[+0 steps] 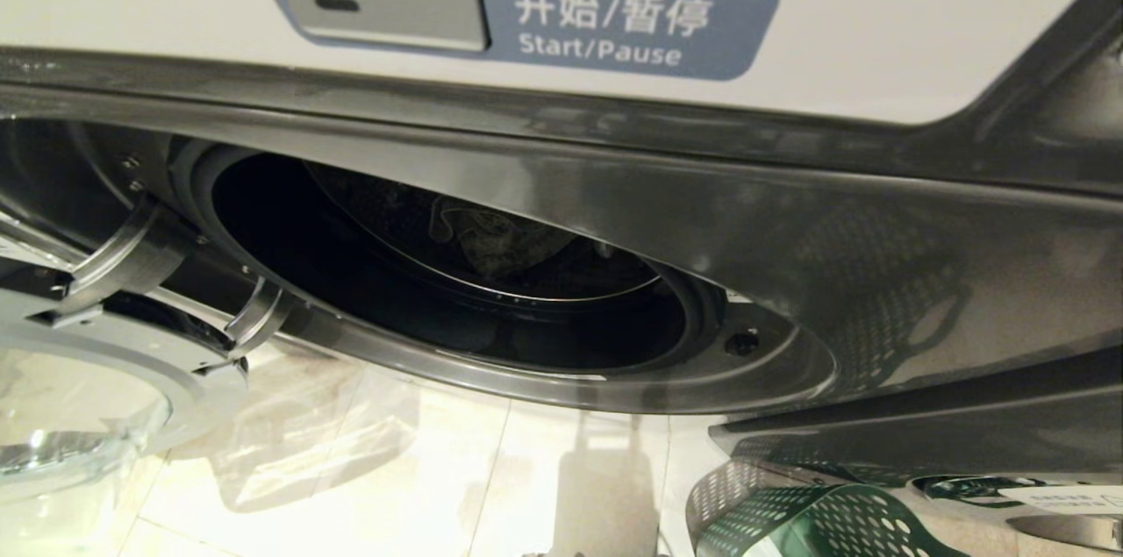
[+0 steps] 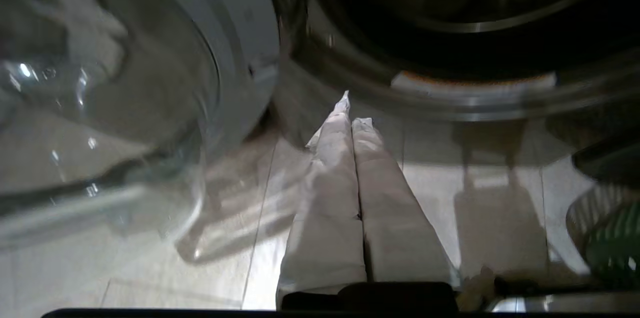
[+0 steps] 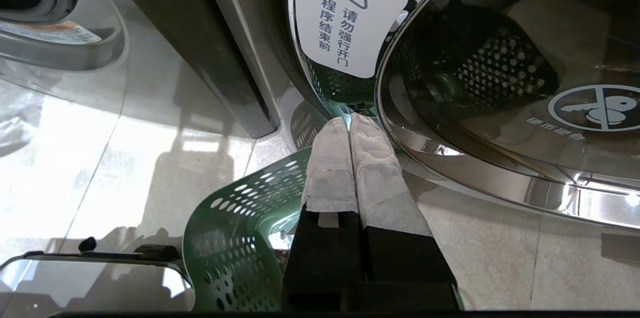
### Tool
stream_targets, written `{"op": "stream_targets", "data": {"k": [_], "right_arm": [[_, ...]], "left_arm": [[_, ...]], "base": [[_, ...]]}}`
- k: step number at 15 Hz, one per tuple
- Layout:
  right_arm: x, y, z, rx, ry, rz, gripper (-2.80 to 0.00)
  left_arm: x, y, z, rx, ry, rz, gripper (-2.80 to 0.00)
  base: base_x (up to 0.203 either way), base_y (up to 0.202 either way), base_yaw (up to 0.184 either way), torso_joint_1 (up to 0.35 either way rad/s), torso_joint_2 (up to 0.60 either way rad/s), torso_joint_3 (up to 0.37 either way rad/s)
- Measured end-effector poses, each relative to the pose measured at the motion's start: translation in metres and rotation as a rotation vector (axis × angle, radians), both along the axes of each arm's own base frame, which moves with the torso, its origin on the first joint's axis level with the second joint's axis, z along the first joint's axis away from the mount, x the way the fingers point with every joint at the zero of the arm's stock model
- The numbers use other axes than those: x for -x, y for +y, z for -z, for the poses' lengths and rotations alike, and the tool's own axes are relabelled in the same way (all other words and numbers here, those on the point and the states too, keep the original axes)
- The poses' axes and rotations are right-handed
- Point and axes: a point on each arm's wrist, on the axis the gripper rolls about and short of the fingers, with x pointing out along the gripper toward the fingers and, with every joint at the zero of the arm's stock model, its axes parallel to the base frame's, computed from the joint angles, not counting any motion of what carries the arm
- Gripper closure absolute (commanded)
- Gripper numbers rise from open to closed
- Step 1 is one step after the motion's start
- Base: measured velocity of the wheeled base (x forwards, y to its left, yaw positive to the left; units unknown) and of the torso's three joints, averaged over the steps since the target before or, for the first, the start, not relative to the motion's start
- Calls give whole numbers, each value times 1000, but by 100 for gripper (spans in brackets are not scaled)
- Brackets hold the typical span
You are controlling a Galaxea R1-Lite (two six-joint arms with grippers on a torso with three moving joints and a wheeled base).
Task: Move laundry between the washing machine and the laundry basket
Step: Pick a cloth and place it into the basket
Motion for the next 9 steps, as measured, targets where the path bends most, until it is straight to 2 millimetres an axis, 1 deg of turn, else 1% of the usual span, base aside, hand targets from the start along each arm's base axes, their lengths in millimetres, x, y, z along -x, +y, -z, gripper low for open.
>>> {"op": "stream_targets", "data": {"k": [1,2,3,4,5,6,7,8,9], "right_arm": [[0,0,0,-1,0,0,0],[0,0,0,-2,0,0,0],[0,0,0,-2,0,0,0],[0,0,0,-2,0,0,0],[0,0,0,-2,0,0,0],[0,0,0,-3,0,0,0],[0,0,0,-3,0,0,0],[0,0,0,-3,0,-1,0],[0,0,0,-3,0,-1,0]], "left_arm": [[7,0,-20,-5,-53,9,0],[10,0,-37,-5,-67,16,0],[11,-1,-57,6,-79,23,0],[6,-1,-77,27,-58,30,0],[-5,-1,-95,55,-21,36,0],[-20,-1,-108,89,37,42,0],[-40,-1,-117,128,111,48,0],[-60,-1,-120,165,187,57,0],[-78,-2,-117,190,248,79,-280]], "base": [[0,0,0,0,0,0],[0,0,0,0,0,0],[0,0,0,0,0,0],[0,0,0,0,0,0],[0,0,0,0,0,0],[0,0,0,0,0,0],[0,0,0,0,0,0],[0,0,0,0,0,0],[0,0,0,0,0,0]]}}
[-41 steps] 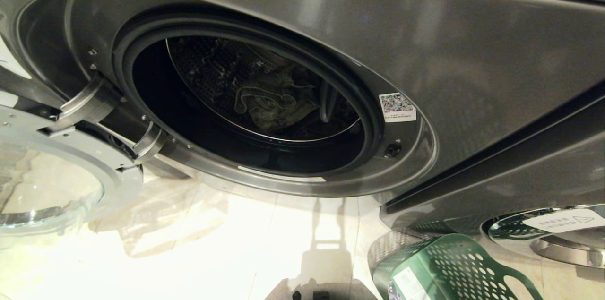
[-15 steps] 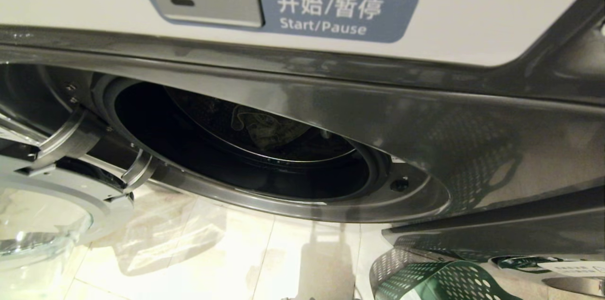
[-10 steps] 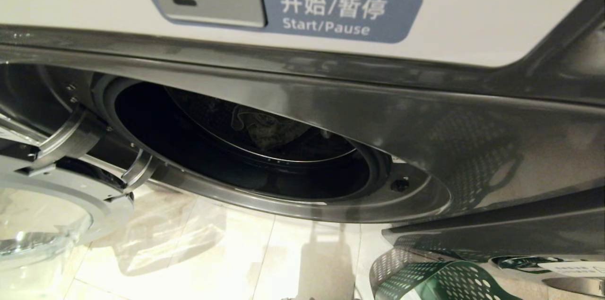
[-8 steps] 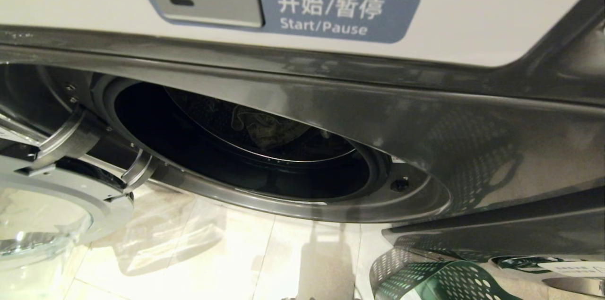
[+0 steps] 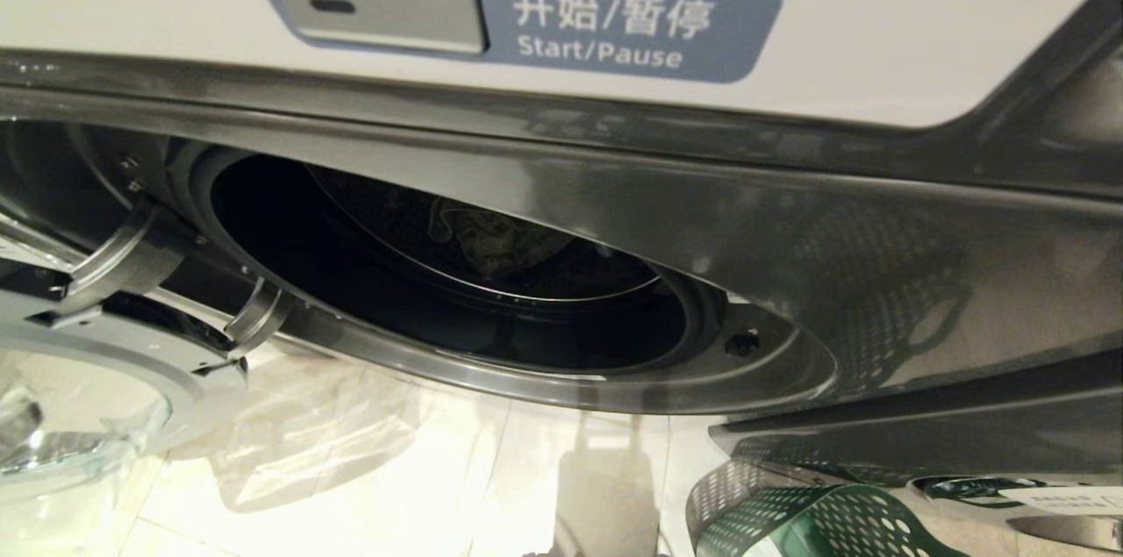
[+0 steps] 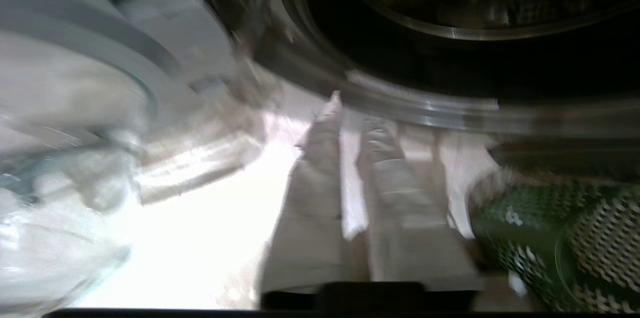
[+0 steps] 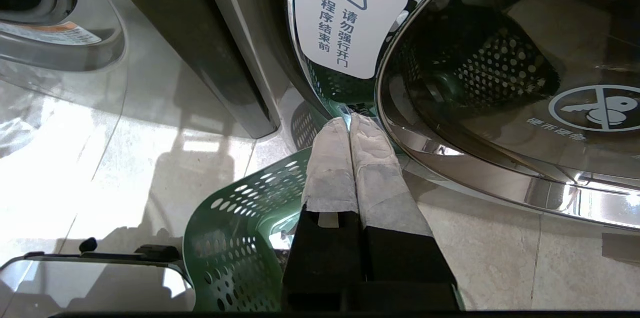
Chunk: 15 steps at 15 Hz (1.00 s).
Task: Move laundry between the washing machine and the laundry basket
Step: Pick a cloth and place it into the basket
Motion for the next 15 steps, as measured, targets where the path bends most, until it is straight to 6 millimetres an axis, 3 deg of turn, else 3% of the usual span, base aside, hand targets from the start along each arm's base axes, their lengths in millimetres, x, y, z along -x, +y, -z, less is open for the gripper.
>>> {"op": "stream_targets", "data": {"k": [2,8,15], "right_arm": [[0,0,0,0,0,0,0],[0,0,0,0,0,0,0],[0,0,0,0,-1,0,0]], "left_arm": [[-23,-3,20,-35,101,106,-280],[-45,-21,48,-144,287,365,-280],[-93,-57,58,-178,452,612,-280]], "base": [[0,0,0,0,0,0],[0,0,0,0,0,0],[0,0,0,0,0,0]]}}
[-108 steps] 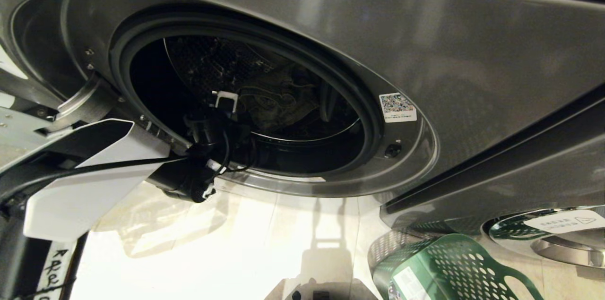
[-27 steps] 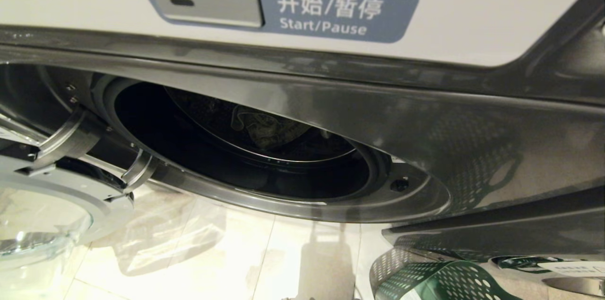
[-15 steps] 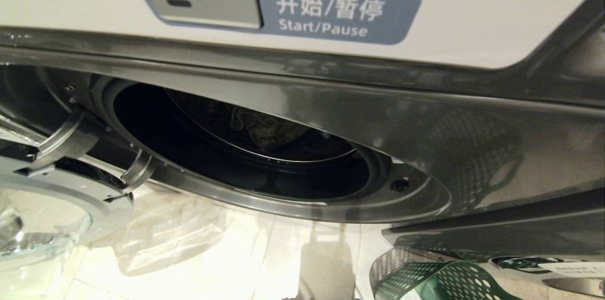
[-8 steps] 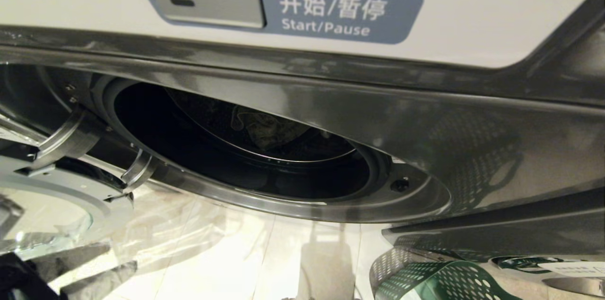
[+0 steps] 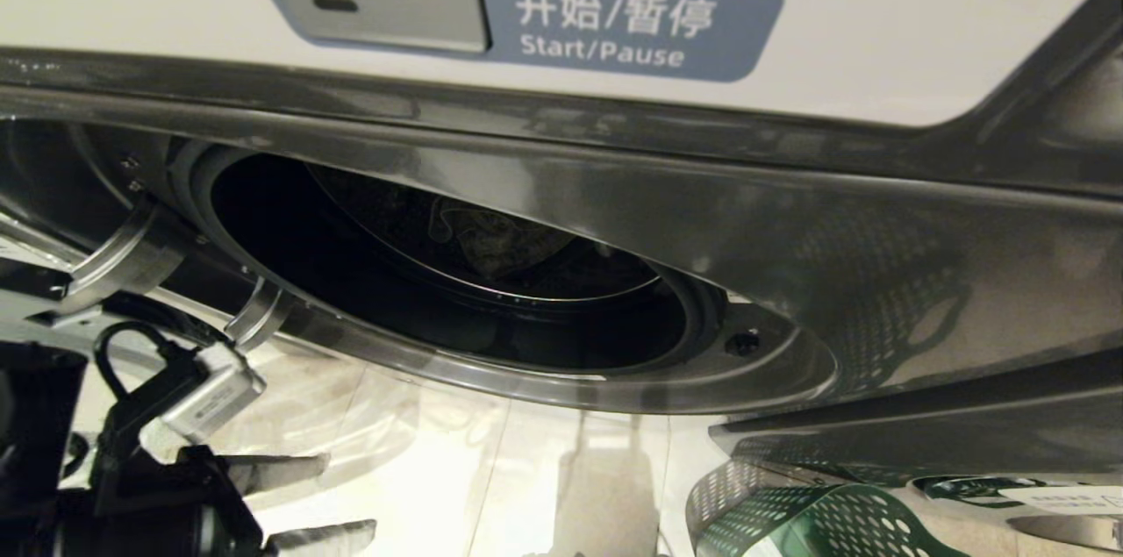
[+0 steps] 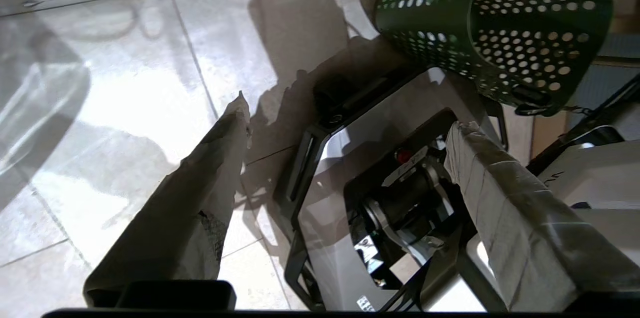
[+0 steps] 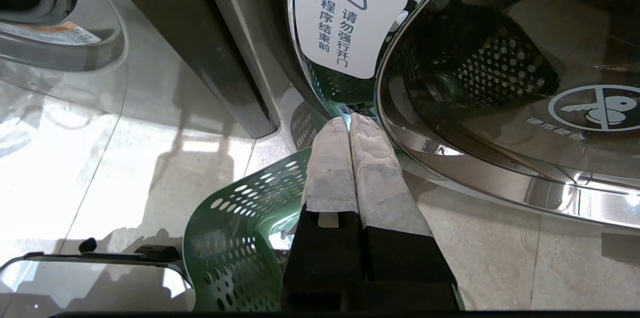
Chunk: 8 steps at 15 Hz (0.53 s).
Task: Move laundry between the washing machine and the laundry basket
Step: Pick a cloth and place it into the basket
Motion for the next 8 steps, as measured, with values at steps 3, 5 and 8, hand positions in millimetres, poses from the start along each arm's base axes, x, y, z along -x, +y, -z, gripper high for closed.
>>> {"op": "stream_targets", "data": {"k": [3,5,8], "right_arm": [[0,0,0,0,0,0,0],[0,0,0,0,0,0,0],[0,0,0,0,0,0,0]], "left_arm": [[-27,-23,-5,41,47,57,-280],[-43,-44,-9,72,87,87,-280],[-65,-74,-6,77,142,121,-280]], "base": [[0,0,0,0,0,0],[0,0,0,0,0,0],[0,0,0,0,0,0]]}}
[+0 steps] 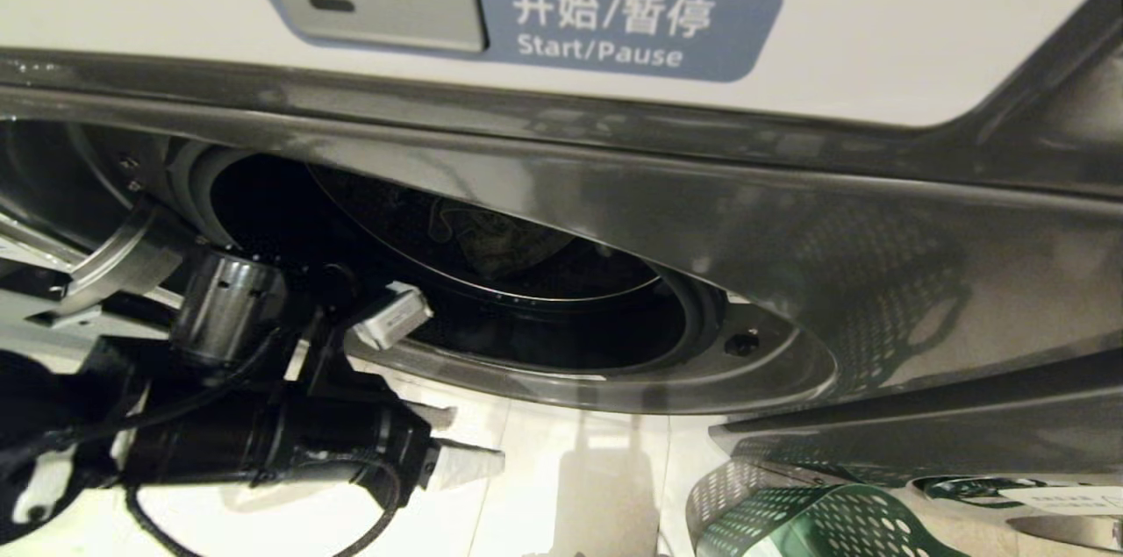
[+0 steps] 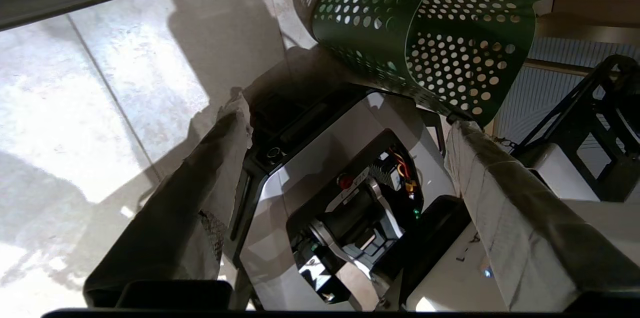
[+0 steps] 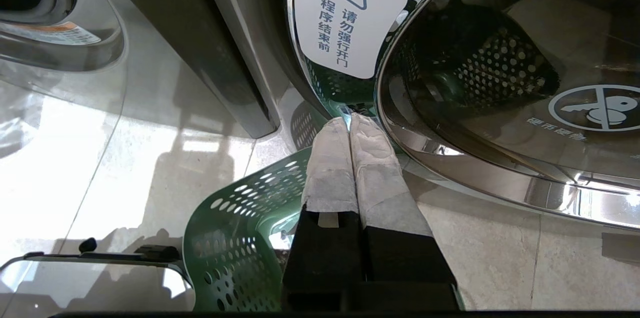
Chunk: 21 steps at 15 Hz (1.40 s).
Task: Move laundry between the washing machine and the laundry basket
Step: Pick a cloth and place it into the basket
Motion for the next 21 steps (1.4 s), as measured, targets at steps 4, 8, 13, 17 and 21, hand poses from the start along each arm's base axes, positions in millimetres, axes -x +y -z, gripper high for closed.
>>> {"op": "stream_targets", "data": {"k": [4,8,13,17,21], "right_arm": [[0,0,0,0,0,0,0],[0,0,0,0,0,0,0],[0,0,0,0,0,0,0],[0,0,0,0,0,0,0],[0,0,0,0,0,0,0]], "left_arm": [[-31,-38,13,-20,20,-52,-280],[-81,-75,14,-11,-167,-235,-280],[-118,-91,10,-67,-305,-398,-280],[-146,-83,15,-173,-388,-533,-280],[-168,-81,-1,-160,-508,-558,-280]], "base": [[0,0,0,0,0,0],[0,0,0,0,0,0],[0,0,0,0,0,0],[0,0,0,0,0,0],[0,0,0,0,0,0]]}}
